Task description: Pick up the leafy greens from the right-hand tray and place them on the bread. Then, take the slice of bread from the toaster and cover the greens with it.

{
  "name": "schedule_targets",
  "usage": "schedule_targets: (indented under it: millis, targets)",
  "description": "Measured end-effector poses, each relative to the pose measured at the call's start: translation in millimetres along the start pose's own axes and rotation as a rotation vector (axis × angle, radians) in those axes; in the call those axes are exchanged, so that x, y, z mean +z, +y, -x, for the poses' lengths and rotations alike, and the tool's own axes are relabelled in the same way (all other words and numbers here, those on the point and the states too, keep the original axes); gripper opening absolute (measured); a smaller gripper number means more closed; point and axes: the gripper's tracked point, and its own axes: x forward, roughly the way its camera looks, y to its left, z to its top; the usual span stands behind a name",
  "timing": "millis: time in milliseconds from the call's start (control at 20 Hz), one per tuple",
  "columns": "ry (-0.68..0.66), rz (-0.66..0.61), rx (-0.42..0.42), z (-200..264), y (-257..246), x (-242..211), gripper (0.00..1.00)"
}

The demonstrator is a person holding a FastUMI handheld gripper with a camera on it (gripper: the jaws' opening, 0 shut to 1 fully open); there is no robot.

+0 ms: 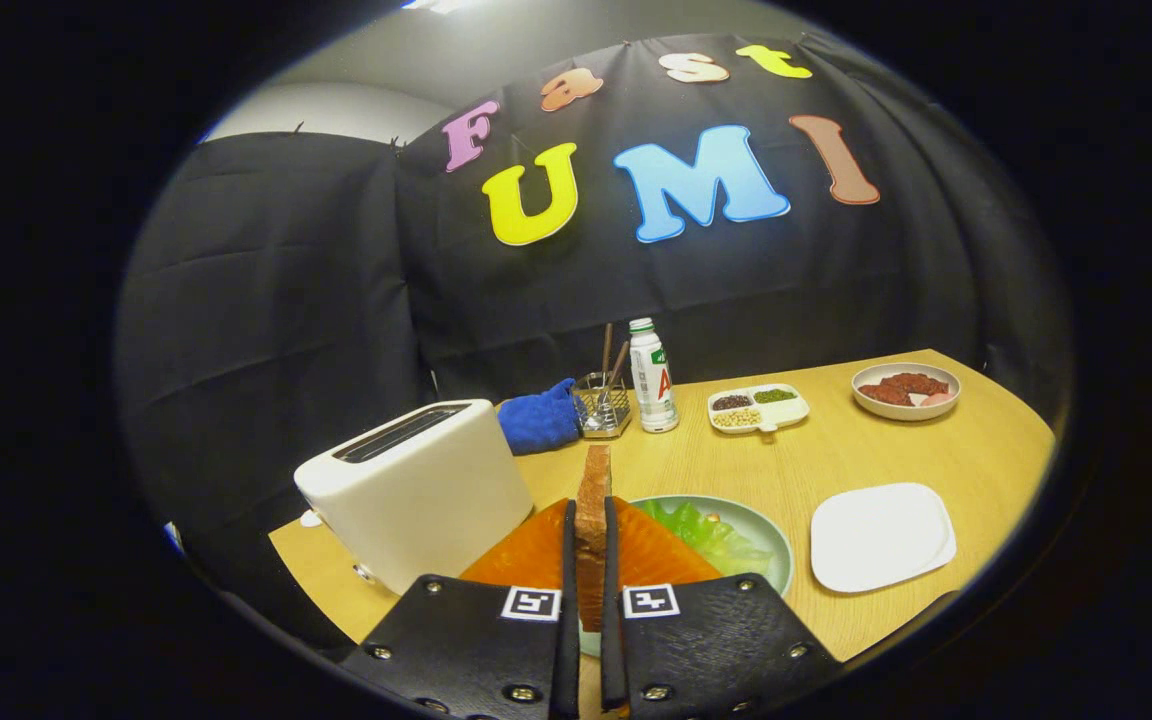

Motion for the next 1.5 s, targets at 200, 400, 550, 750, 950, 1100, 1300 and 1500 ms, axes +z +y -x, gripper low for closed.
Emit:
schedule_targets:
  millis: [200, 400, 550, 750, 950, 1100, 1300, 1500]
  targets:
    - [0.010, -0.025, -0.018, -3.4, -19.6, -4.2, 0.09]
    - [-0.006, 0.024, -0.051, -5.2, -38.5, -4.7, 0.18]
    - [-0.008, 0.057, -0.081, -7.7, -53.5, -5.5, 0.25]
    - [-0.010, 0.109, -0.131, -8.7, -73.6, -4.1, 0.34]
    - [-0.054, 0.176, -0.175, -5.8, -84.5, 7.8, 0.39]
    - [-0.065, 0.180, -0.174, -4.3, -84.7, 12.9, 0.39]
    - [-0.082, 0.219, -0.210, 0.1, -98.5, 23.6, 0.39]
    - [-0.132, 0.258, -0.263, 10.7, -121.0, 50.3, 0.39]
